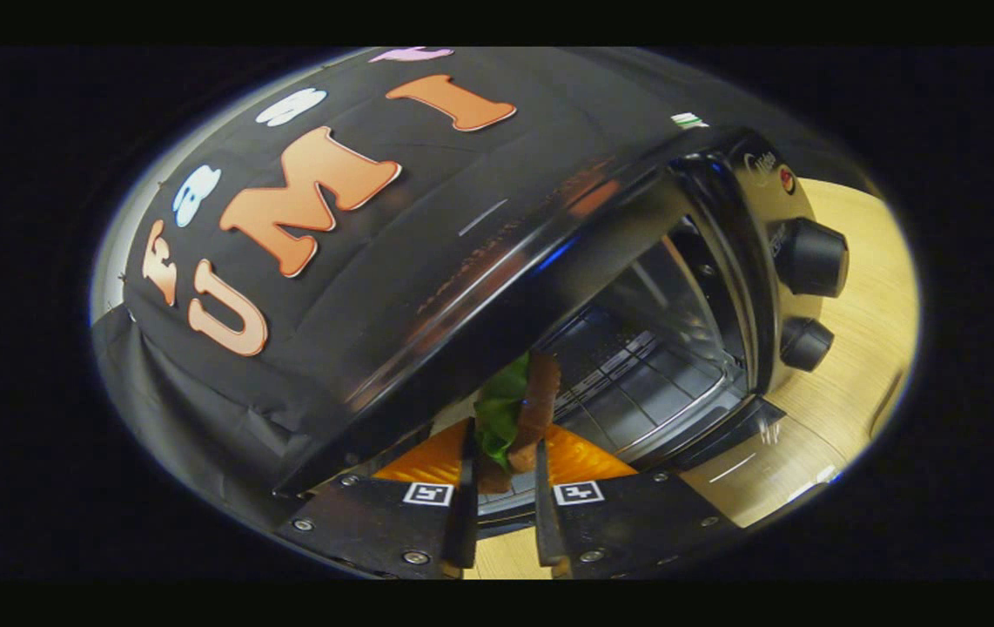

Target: Open the toaster oven, put the food inside, and close the toaster oven door.

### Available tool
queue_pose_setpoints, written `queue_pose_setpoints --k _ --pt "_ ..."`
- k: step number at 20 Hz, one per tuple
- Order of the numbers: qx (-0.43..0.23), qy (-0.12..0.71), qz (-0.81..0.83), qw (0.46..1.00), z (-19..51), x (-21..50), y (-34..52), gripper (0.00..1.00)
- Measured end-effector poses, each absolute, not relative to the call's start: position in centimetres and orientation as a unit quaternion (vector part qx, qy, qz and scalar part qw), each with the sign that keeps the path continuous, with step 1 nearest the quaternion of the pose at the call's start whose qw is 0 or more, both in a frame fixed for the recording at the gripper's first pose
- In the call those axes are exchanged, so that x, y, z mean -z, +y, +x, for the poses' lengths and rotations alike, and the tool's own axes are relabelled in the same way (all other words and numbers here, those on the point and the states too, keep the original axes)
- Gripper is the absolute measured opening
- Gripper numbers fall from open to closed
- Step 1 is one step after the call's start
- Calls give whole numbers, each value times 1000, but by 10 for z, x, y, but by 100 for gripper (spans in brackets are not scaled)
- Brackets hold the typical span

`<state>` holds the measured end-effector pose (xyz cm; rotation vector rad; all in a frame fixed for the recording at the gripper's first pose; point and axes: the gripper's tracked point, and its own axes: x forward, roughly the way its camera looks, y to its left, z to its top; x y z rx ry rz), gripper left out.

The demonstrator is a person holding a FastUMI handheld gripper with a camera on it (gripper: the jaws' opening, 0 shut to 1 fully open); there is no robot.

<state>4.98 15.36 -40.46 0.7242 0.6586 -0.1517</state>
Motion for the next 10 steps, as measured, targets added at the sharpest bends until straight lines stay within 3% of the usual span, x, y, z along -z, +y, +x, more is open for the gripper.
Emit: queue_pose_setpoints --k 3,6,10 --pt "83 328 329 882 42 406 146 38" --pt "81 345 289 889 33 402 140 57" --pt "74 369 226 899 8 393 121 67"
